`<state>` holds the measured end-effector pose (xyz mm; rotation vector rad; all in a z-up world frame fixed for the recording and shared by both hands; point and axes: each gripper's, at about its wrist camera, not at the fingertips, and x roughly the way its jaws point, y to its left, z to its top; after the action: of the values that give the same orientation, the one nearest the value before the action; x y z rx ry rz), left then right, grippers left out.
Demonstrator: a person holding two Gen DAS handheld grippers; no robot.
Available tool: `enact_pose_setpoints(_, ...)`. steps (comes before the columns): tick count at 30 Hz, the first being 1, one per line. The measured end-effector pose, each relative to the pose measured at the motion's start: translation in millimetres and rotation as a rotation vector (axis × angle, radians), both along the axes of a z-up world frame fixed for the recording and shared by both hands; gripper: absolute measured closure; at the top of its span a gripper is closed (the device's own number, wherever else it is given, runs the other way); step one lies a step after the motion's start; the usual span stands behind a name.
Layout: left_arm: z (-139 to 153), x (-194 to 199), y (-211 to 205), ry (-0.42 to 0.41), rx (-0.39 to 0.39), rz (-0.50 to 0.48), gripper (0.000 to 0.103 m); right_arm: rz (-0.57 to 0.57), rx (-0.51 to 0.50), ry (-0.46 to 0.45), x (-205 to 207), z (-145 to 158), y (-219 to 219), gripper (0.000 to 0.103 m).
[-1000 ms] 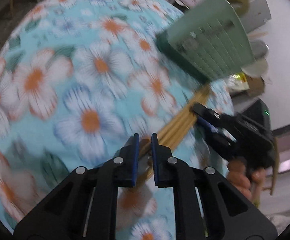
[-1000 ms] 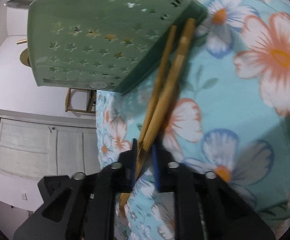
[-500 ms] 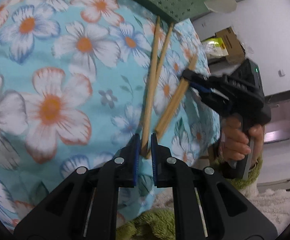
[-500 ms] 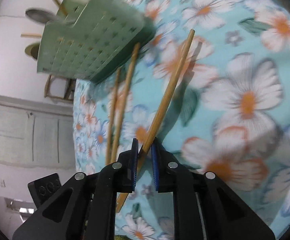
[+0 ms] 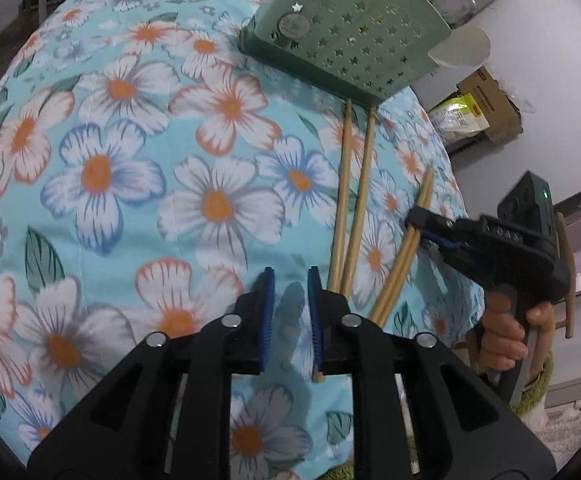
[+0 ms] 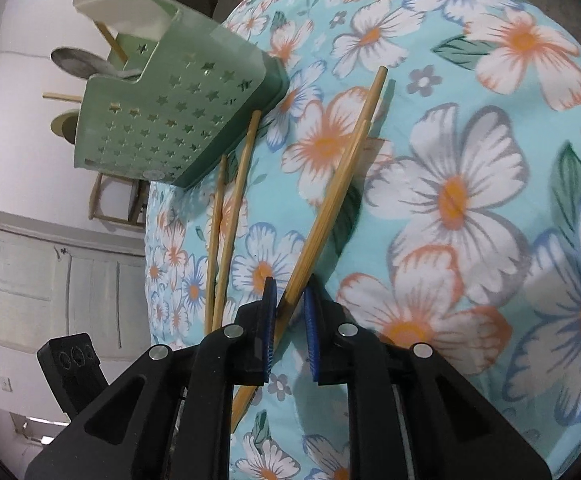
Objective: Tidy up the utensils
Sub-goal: 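Grasp a chopstick from the pile with the right gripper while the left gripper reaches the pile, then grasp a wooden chopstick with the left gripper while the right gripper holds its chopstick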
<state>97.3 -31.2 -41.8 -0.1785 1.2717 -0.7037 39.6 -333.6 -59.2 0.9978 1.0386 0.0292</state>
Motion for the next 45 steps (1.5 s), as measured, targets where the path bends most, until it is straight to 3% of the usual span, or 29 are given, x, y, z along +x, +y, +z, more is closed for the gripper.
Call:
enact_pose_setpoints(9, 1.4, 18.8, -27.3, -0.061, 0.029, -0.017, 0.079, -0.037, 0.021, -0.037, -11.7, -0.8, -20.7, 0.09)
enact_pose_setpoints(20, 0.7, 29.2, -66.7, -0.14, 0.093, -0.069, 0.079, 0.082, -0.042, -0.011, 5.3, 7.2, -28.9, 0.089)
enact_pose_setpoints(37, -5.9, 43.2, -106.7, -0.202, 0.154, -0.135, 0.079, -0.129, 0.059, -0.033, -15.1, -5.6, -73.6, 0.089)
enact_pose_setpoints(41, -6.2, 43.3, -106.4, -0.216, 0.166, -0.139, 0.079, -0.141, 0.042, -0.026, -10.9, -7.6, -74.4, 0.093)
enact_pose_setpoints(45, -6.4, 43.5, -107.7, -0.23, 0.18, -0.137, 0.08, -0.076, -0.044, -0.011, -9.3, 4.4, -70.1, 0.092)
